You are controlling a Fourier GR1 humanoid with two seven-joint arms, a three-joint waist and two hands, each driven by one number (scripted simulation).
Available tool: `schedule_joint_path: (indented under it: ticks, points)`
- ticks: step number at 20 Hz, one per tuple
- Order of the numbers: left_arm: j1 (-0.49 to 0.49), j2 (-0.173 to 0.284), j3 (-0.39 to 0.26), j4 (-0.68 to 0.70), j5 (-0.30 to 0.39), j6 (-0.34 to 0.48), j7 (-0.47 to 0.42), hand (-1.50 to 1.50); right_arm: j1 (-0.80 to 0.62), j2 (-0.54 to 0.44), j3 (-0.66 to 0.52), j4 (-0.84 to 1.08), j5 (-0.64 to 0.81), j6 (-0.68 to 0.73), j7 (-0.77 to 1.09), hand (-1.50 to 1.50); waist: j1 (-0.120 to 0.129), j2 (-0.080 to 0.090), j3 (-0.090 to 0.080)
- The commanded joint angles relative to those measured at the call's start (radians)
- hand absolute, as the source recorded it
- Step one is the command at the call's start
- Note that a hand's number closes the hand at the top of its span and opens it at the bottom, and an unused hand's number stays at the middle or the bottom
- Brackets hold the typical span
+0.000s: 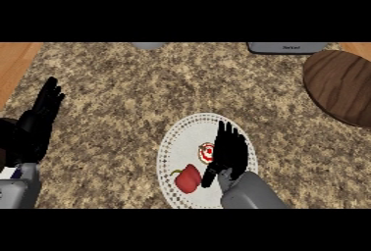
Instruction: Pick the cupcake from the placemat and place it in the bowl
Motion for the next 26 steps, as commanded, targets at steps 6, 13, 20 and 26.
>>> schedule_joint_path:
  ticks: [6, 13, 20, 26]
  points:
    - [-0.027, -0.036, 0.037, 0.037, -0.036, -0.031, -0.006, 0.0, -0.099, 0.013, -0.032, 0.144, -0.104, -0.077, -0.008, 1.5, -0.003, 0.001, 0.0]
    - [-0.047, -0.038, 0.058, -0.051, -0.048, -0.031, 0.081, 0.0, -0.12, 0.013, 0.045, 0.295, -0.102, -0.244, -0.076, 1.5, 0.002, 0.001, 0.001]
    - [-0.012, -0.072, 0.041, -0.034, -0.069, -0.03, 0.057, 0.0, -0.229, -0.028, -0.099, 0.255, 0.048, -0.162, -0.001, 1.5, -0.007, -0.001, 0.0]
    - [-0.045, -0.052, 0.044, -0.028, -0.053, -0.07, 0.031, 0.0, -0.482, -0.276, -0.398, 0.597, -0.073, -0.166, -0.192, 1.5, 0.055, 0.03, 0.002]
